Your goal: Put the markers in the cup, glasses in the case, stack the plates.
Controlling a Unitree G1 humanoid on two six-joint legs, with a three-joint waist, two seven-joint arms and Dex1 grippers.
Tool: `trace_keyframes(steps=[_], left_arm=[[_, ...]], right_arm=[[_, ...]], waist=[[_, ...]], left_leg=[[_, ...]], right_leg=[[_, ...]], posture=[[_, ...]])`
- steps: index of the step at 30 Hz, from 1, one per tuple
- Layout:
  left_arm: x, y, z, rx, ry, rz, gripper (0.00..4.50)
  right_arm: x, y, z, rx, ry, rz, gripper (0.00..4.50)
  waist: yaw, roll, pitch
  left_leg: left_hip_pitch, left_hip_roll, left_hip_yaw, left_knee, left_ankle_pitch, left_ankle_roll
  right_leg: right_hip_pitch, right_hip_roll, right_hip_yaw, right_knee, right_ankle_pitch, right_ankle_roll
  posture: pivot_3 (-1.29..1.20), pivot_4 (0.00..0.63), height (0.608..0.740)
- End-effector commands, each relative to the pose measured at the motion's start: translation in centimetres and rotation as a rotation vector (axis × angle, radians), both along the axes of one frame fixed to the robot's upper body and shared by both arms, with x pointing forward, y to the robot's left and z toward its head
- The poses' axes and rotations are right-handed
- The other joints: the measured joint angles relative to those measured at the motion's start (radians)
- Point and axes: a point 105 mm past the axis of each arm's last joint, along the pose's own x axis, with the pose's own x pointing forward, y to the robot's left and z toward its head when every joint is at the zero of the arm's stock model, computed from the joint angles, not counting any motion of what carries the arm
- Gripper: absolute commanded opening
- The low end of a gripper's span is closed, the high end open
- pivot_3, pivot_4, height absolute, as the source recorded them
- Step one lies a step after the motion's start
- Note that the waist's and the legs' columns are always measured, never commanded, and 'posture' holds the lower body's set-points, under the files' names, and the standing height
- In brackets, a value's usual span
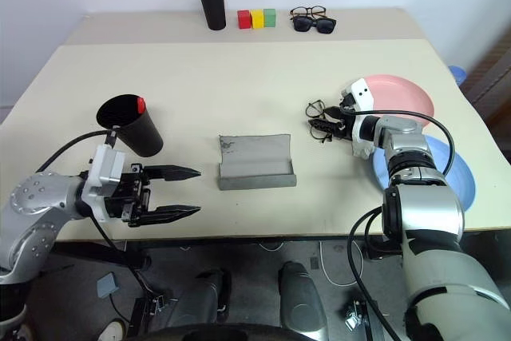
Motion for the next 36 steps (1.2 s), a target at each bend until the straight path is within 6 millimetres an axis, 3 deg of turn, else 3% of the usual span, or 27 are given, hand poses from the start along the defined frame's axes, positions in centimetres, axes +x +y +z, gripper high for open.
trace_keyframes(steps=[1,22,36], left_arm=[[-0.4,-0.2,0.9,-0.011,-0.054,-0.015,3.01],[-0.1,-0.8,0.9,-0.019,-0.05,-0.031,3.01],[0.1,-0.9,1.5,-0.024,-0.068,-0.015,3.01]], right_arm=[[0.5,-0.6,1.8,-0.003,-0.049,-0.023,3.23],[0.3,-2.0,1.7,-0.005,-0.047,-0.066,3.23],[-0.2,-0.9,0.4,0.01,0.03,-0.01,3.23]], waist=[[0.0,0.0,0.0],[0.0,0.0,0.0],[0.0,0.0,0.0]], left_leg=[[0.0,0.0,0.0,0.0,0.0,0.0],[0.0,0.0,0.0,0.0,0.0,0.0],[0.0,0.0,0.0,-0.001,0.0,0.0]], right_leg=[[0.0,0.0,0.0,0.0,0.0,0.0],[0.0,0.0,0.0,0.0,0.0,0.0],[0.0,0.0,0.0,0.0,0.0,0.0]], posture=[[0.0,0.15,0.74],[0.0,0.15,0.74],[0.0,0.15,0.74]])
